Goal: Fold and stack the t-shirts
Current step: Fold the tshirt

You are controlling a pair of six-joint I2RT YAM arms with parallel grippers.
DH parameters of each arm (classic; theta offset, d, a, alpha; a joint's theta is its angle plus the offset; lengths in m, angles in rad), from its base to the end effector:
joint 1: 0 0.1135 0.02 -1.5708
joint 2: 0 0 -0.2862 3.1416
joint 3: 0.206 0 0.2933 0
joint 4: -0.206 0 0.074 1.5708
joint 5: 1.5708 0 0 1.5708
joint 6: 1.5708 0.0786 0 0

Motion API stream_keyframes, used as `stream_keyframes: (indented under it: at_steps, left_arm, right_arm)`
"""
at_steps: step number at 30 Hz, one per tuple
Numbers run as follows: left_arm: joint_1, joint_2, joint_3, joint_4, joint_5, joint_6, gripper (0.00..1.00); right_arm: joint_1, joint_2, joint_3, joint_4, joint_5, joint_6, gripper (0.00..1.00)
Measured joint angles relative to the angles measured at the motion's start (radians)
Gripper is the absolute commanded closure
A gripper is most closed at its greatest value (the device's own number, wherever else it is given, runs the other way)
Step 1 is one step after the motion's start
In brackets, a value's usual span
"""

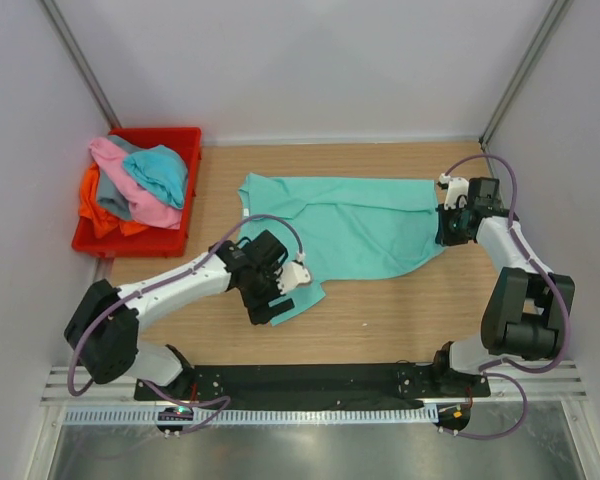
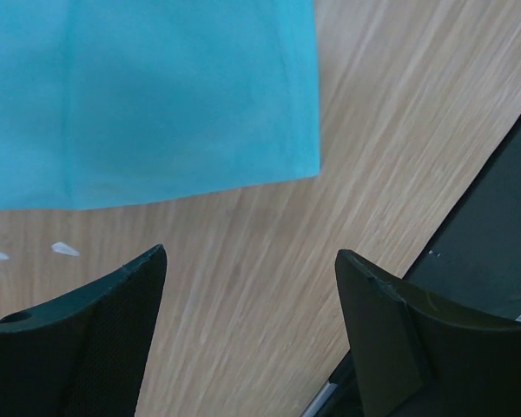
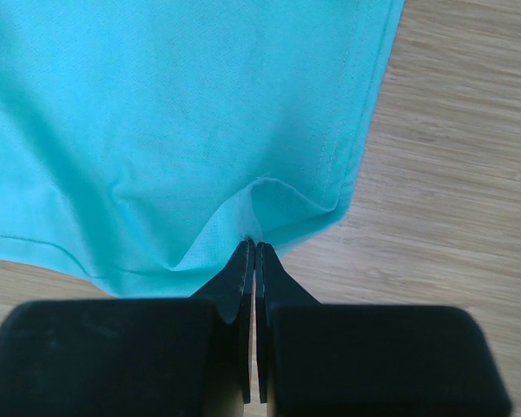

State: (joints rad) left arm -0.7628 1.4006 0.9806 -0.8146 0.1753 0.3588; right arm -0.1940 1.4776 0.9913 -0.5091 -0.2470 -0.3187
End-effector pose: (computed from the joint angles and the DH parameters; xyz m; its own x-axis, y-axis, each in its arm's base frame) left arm 0.2132 -0.2228 0.1904 -0.3854 0.8467 -0.3667 0.9156 0.4002 -0.0383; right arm 0.3540 -0.0500 0.1913 -0.7995 -0.1526 -0.5810 -0.2044 0.9786 0.0243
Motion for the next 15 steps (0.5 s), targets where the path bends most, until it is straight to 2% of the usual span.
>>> stream_keyframes:
  at_steps: [5,15]
  left_arm:
    - [-0.081,0.036,-0.107,-0.018,-0.072,0.034,0.18]
    - [-0.123,0.089,-0.097,0.031,-0.108,0.05,0.19]
  right_arm:
    - [0.0,0.002,0.0,0.0,-0.003,0.006,0.98]
    - [0.0,0.011,0.0,0.001,-0.003,0.006,0.98]
